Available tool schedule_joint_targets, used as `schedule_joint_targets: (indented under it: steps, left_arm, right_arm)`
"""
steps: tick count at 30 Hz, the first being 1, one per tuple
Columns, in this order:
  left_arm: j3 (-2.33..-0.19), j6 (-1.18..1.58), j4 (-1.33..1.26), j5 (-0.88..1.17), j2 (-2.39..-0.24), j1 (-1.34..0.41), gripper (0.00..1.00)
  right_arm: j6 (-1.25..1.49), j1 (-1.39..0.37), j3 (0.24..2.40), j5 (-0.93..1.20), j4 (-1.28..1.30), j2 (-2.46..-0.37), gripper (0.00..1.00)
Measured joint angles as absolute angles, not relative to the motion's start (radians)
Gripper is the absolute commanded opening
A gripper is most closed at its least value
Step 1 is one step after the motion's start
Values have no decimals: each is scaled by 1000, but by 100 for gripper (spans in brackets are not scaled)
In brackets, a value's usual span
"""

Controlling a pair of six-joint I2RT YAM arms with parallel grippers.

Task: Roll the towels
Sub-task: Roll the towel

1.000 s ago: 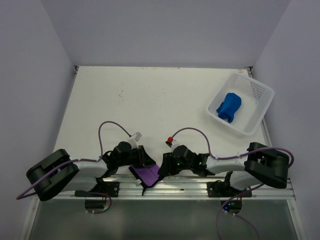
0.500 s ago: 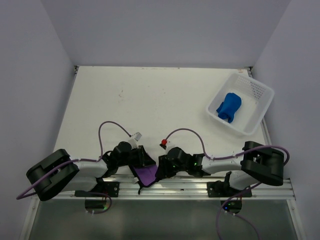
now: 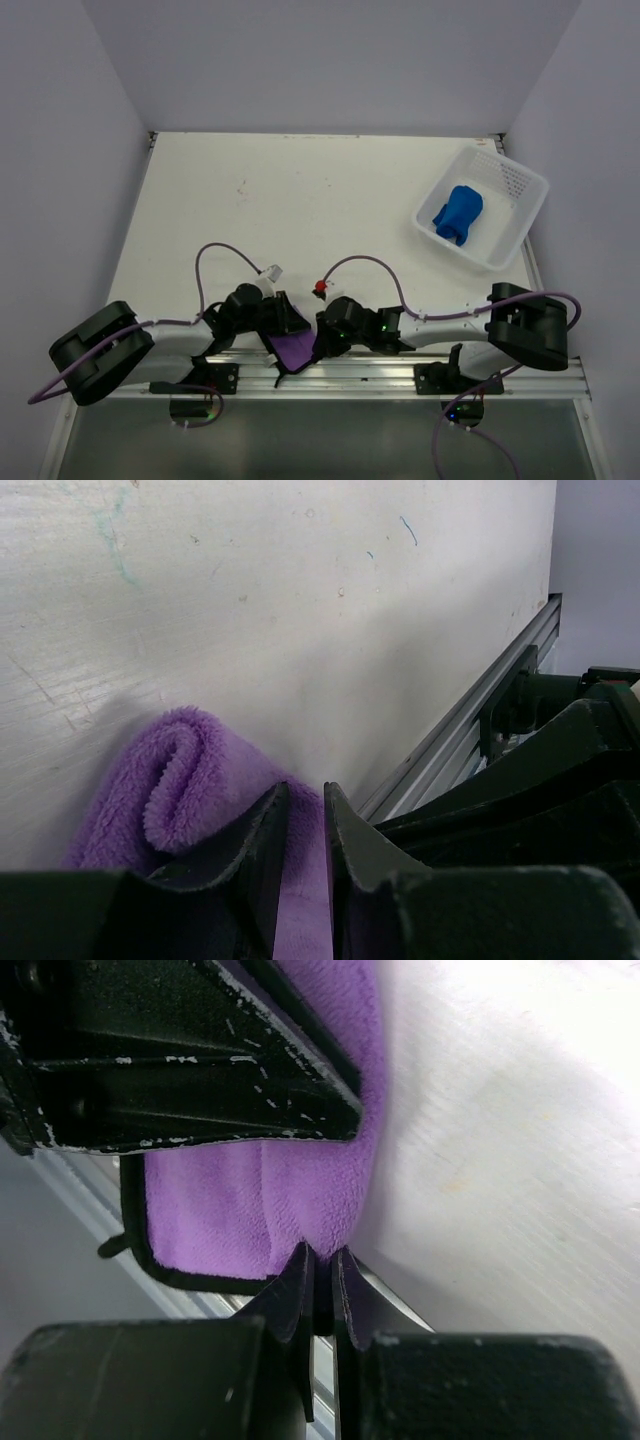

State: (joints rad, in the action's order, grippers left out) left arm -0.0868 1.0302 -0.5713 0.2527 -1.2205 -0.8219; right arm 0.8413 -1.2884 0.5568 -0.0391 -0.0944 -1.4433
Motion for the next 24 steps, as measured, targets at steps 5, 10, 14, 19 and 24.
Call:
schedule_joint_targets:
  steps: [5, 10, 14, 19, 24]
  left_arm:
    - [-139, 1006, -472, 246, -1205, -809, 28]
    - [-245, 936, -357, 237, -1224, -707, 29]
    - [-354, 875, -281, 227, -1274, -650, 30]
    - [-466, 839, -245, 231, -1323, -633, 30]
    - [-514, 823, -238, 240, -1340, -625, 30]
  right_arm:
    - [793, -1300, 591, -128, 13, -1408, 0]
    - [737, -1320, 612, -221, 98, -1382, 0]
    - [707, -1340, 612, -282, 146, -1363, 0]
    - [670, -1362, 614, -360, 181, -1353, 0]
    - [628, -1399, 662, -470, 254, -1365, 0]
